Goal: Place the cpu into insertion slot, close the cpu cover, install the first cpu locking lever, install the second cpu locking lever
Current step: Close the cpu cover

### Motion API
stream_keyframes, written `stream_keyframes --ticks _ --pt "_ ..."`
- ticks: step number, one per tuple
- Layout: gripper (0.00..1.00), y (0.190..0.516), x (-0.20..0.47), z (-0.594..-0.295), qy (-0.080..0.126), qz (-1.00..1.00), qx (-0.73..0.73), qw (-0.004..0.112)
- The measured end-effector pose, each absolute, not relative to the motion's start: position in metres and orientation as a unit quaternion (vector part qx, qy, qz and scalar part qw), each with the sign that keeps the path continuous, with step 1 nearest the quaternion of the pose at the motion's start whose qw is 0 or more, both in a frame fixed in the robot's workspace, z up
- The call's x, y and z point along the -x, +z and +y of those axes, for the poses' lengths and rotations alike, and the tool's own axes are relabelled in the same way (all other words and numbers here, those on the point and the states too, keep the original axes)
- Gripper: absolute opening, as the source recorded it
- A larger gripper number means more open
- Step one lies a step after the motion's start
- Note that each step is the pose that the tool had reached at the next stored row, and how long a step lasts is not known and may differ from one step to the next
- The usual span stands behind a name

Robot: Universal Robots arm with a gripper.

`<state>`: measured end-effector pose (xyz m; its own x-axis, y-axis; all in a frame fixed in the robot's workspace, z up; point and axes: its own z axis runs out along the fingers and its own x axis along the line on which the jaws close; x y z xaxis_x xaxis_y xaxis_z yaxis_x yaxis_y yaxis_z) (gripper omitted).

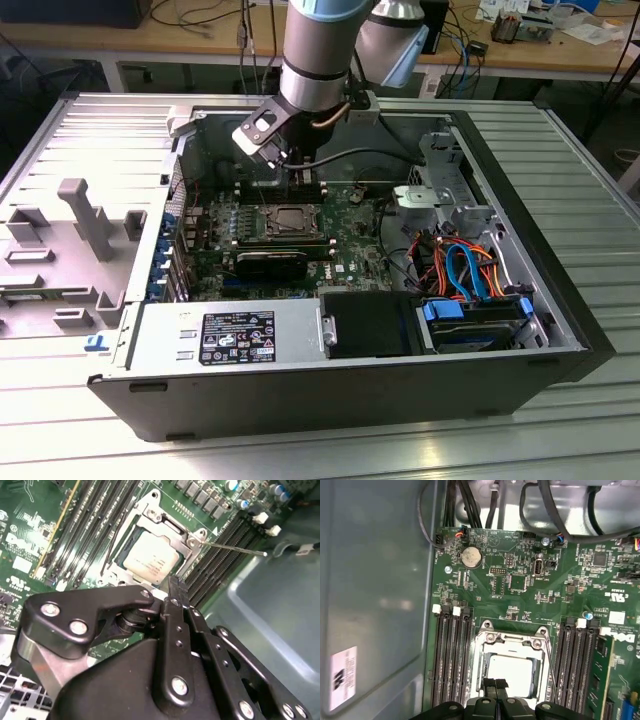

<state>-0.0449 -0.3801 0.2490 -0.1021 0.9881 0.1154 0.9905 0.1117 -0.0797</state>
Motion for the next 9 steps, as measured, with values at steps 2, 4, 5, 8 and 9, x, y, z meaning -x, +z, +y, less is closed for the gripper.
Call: stream_keyframes --ticks 2,4,5,8,9 --pt "0.11 0.2506 0.0448 -0.3801 -0.009 -0.742 0.666 0.070" --pt "0.11 0.2508 0.0448 -0.3800 -0.009 -0.742 0.666 0.070" --pt "0.11 0.2509 0.0448 -0.3800 -0.009 -0.742 0.666 0.070" --pt "0.11 0.2511 0.0448 -0.3800 -0.009 -0.742 0.666 0.070" --pt "0.11 0.2511 0.0448 -0.3800 -0.009 -0.742 0.666 0.070"
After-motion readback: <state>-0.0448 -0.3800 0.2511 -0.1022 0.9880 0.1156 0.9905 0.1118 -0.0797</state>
